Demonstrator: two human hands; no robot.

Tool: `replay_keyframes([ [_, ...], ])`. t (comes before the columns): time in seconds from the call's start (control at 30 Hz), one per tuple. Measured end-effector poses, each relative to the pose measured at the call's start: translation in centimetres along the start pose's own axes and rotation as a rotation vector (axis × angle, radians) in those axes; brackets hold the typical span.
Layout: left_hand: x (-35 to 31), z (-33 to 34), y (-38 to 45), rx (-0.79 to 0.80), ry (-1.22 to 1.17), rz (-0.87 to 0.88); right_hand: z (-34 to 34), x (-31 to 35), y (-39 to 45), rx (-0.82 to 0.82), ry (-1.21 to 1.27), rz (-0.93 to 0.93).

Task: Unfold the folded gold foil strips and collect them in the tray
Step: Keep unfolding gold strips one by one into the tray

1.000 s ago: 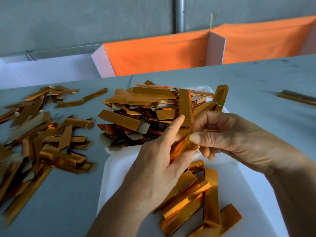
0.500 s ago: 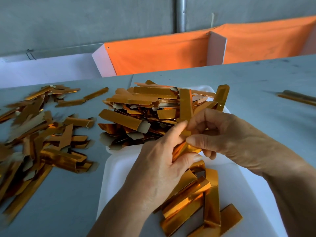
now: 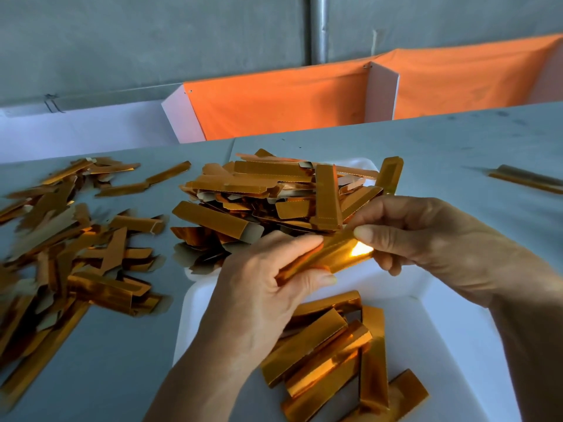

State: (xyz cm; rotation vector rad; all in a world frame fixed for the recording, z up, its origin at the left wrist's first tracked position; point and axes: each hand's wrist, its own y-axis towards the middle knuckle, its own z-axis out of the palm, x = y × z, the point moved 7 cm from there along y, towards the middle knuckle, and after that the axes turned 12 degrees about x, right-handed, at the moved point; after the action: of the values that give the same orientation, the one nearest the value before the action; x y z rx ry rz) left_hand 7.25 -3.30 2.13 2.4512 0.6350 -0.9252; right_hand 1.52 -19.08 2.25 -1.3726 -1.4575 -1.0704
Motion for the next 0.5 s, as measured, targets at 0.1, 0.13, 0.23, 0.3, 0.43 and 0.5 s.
replay_keyframes([
  [0.1,0.1,-0.5,0.0,-0.095,0.136,-0.039,-0.3,0.2,-0.2,-0.036,0.035,-0.011],
  [0.13,0.3,-1.1,-0.1,-0.187,0.125,-0.083,-0.6,0.2,-0.2,-0.072,0.059,-0.019],
  [0.23,1.8,-2.4,-0.7,-0.416,-0.329,-0.143,-0.7,0.3,-0.2,-0.134,0.17,-0.031],
  [0.3,1.9,-1.6,-0.2,-0.346,-0.598,-0.046,0.6,0.6,0.1,-0.071,0.187,-0.014],
  [0.43,1.2,-0.2,0.2,-0.239,-0.635,-0.016,3.7,0.7,0.9,0.024,0.012,0.067],
  [0.5,1.9,0.1,0.0,-0.253,-0.611,-0.077,4.9,0.8,1.3,0.031,-0.108,0.083],
])
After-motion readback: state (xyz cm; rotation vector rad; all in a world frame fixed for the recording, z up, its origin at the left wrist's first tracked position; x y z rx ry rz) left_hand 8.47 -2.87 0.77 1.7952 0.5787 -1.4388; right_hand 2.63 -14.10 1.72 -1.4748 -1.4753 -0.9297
